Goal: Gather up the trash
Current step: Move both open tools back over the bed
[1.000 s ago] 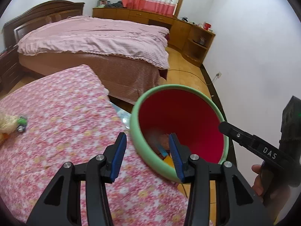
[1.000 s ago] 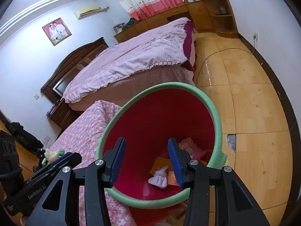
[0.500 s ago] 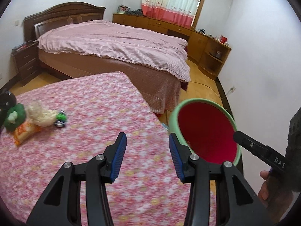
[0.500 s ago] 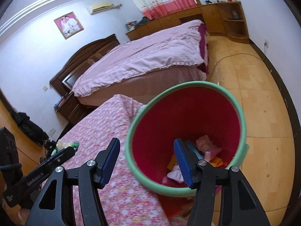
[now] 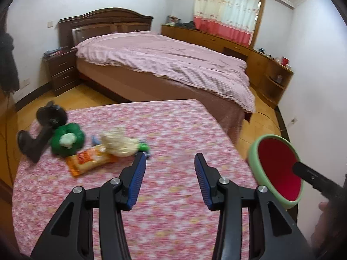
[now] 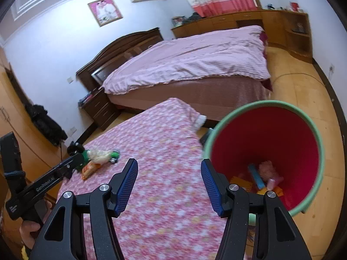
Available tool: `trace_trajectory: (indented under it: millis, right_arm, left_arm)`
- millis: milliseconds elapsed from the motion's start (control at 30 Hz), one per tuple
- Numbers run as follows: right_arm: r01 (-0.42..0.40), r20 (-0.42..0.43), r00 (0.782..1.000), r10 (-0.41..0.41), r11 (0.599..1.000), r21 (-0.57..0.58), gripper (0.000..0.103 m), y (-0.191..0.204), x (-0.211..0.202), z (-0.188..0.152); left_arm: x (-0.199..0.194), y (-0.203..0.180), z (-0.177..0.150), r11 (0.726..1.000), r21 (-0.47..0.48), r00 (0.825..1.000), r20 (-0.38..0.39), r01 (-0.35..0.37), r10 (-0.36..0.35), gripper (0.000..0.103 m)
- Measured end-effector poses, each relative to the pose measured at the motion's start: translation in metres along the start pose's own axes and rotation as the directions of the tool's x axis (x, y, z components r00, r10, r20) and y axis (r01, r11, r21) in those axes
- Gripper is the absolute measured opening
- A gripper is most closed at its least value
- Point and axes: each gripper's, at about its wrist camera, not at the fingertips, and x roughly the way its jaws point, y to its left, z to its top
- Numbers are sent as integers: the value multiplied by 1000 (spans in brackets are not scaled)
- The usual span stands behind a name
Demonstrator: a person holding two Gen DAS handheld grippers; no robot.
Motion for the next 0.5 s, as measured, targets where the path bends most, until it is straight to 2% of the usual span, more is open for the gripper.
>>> trace_trajectory:
  millis: [167, 333, 500]
  right_arm:
    - [-24, -7, 1000, 24, 997, -67, 66, 39, 17, 5]
    - [-65, -32, 998, 61, 989, -131, 67, 79, 45, 6]
    - [-106, -88, 992, 91, 978, -182, 67, 117, 81, 1]
  left_arm:
    - [-5, 41, 3, 997, -28, 997, 16, -72, 73, 47]
    - [-16, 84, 6, 986, -80, 986, 66, -147, 153, 47]
    - [-15, 127, 0, 969, -137, 973, 68, -208, 219, 47]
